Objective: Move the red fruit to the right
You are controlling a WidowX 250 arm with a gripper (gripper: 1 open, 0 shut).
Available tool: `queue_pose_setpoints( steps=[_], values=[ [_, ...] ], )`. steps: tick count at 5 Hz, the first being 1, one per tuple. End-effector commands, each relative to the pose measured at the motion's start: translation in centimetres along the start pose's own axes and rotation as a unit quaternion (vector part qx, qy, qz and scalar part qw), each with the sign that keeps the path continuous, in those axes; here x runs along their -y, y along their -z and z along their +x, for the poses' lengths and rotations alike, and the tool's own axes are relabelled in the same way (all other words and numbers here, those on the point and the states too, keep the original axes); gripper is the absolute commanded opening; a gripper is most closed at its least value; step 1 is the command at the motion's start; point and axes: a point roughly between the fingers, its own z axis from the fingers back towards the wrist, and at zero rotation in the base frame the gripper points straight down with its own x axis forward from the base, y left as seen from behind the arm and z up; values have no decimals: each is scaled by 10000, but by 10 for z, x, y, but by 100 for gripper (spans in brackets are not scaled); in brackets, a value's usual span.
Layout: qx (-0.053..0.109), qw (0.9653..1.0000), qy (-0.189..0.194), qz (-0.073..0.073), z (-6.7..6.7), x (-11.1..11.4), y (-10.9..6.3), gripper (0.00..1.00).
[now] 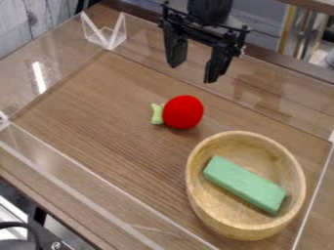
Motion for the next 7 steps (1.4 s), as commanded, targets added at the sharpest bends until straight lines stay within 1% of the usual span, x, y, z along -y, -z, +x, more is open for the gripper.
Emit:
queue_pose_setpoints(
  steps=[1,2,3,4,5,6,7],
  values=[
    [-49,10000,-58,-19,2,-18,0,100],
    [-58,10000,53,-26,-3,-35,0,100],
    [-2,9999,139,-15,-9,-55,-5,100],
    [293,9995,62,50,-16,-83,-11,100],
    [542,9984,-77,156,-20,-117,-16,100],
    [516,9980,301,208,-24,-128,-10,100],
    [614,9966,491,265,-23,-147,-5,100]
  ],
)
